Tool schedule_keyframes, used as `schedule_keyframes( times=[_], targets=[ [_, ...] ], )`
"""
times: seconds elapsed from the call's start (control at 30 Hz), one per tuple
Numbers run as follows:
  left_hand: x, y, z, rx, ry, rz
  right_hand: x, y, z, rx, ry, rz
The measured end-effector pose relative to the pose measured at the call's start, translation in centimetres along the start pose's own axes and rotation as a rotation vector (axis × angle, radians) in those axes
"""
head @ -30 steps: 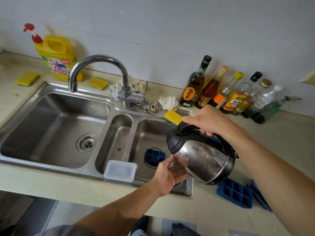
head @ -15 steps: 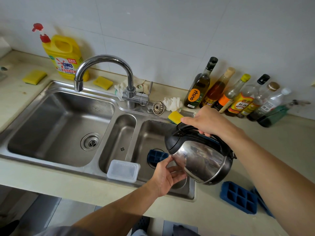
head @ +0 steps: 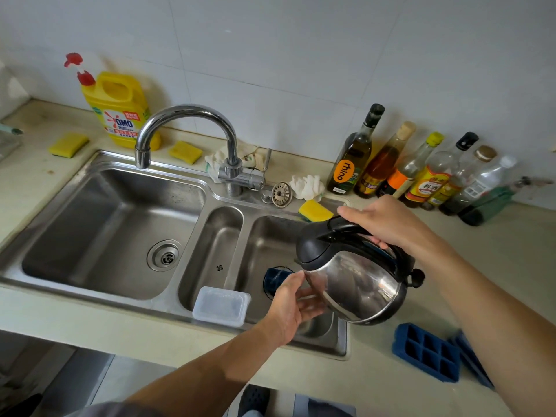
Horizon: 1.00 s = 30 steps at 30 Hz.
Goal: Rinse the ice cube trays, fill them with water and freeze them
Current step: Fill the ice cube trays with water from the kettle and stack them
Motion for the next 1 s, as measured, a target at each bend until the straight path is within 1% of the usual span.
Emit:
schedule_keyframes(
  times=[0.07, 0.13, 0.2, 0.3, 0.4, 0.47, 0.57, 0.63, 0.77, 0.87, 0.93, 1.0],
  targets=[
    [0.9, -0.8, 0.3, 0.066, 0.003, 0.128, -0.5, -2.5, -0.8, 0.078, -0.02, 0.106],
    [2.1, -1.7, 0.7, 0.132, -0.027, 0.252, -0.8, -5.1, -1.6, 0.149, -0.052, 0.206],
    [3.8, -2.3, 1.5, 0.195, -0.05, 0.335, -1.2, -7.7, -2.3, 0.198, -0.12, 0.272],
    [7.2, -3.2, 2.5, 0.316, -0.041, 0.47, -1.5, -12.1, -3.0, 0.259, -0.237, 0.386],
    [10.3, -4.3, 3.5, 0.461, -0.089, 0.652, -1.1, -16.6, -3.1, 0.32, -0.299, 0.481],
    [12.8, -4.0, 4.1, 0.519, -0.075, 0.734, -0.8, -19.6, -3.1, 0.36, -0.335, 0.538],
    [16.7, -3.0, 5.2, 0.571, -0.028, 0.888, -0.2, -23.7, -2.8, 0.387, -0.374, 0.691],
    [19.1, -2.6, 6.2, 0.585, -0.011, 0.944, 0.4, -26.0, -2.4, 0.398, -0.369, 0.754],
    [22.1, -1.2, 8.8, 0.49, 0.005, 0.979, 1.0, -28.9, -1.2, 0.385, -0.373, 0.806],
    [23.5, -0.8, 10.2, 0.486, 0.013, 1.055, 0.8, -30.0, -0.5, 0.347, -0.394, 0.812],
    [23.7, -0.8, 11.0, 0.477, 0.006, 1.071, 0.1, -30.2, -0.5, 0.336, -0.422, 0.749],
    [23.5, -1.1, 11.3, 0.458, 0.002, 1.068, -1.5, -29.7, -0.9, 0.311, -0.527, 0.563]
  ],
)
Point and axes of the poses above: each hand's wrist, its own z-axis towards the middle knuckle, its own x-axis out of the palm, y = z × x, the point moved 9 cm from there along z, towards the middle knuckle, and after that the axes turned 14 degrees about -z, right-handed, at the moved point
